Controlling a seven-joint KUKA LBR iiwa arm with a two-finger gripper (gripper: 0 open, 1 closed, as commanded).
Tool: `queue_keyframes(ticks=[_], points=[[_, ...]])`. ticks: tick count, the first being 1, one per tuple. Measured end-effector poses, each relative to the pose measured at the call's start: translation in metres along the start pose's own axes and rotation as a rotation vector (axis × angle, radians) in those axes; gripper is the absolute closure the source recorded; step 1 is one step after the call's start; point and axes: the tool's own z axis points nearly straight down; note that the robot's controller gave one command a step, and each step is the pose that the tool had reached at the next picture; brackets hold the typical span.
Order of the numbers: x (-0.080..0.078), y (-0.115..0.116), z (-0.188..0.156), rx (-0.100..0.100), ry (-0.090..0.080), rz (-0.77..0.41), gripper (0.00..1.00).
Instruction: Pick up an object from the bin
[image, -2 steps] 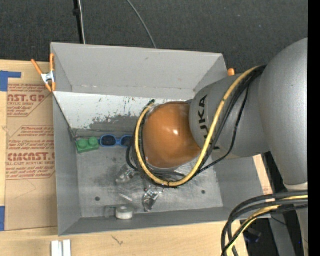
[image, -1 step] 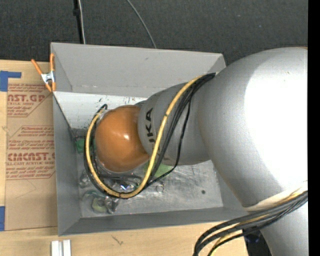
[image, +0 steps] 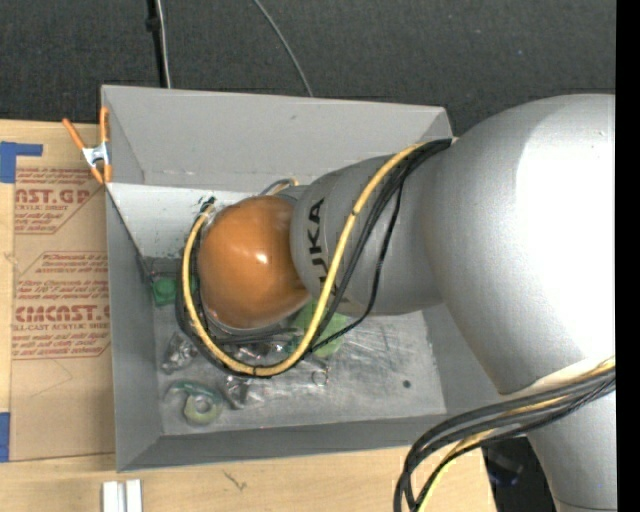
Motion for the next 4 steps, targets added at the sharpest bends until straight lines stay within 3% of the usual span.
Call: queue_keyframes(ticks=[1, 2, 3, 4], points=[[0.015, 0.027, -0.001, 0.008, -0.006, -0.314, 0.00], [0.015, 0.027, -0.002, 0.008, -0.008, -0.313, 1.00], [0.017, 0.018, -0.123, 0.006, -0.001, -0.382, 1.00], [0.026, 0.002, -0.185, 0.007, 0.001, -0.390, 1.00]])
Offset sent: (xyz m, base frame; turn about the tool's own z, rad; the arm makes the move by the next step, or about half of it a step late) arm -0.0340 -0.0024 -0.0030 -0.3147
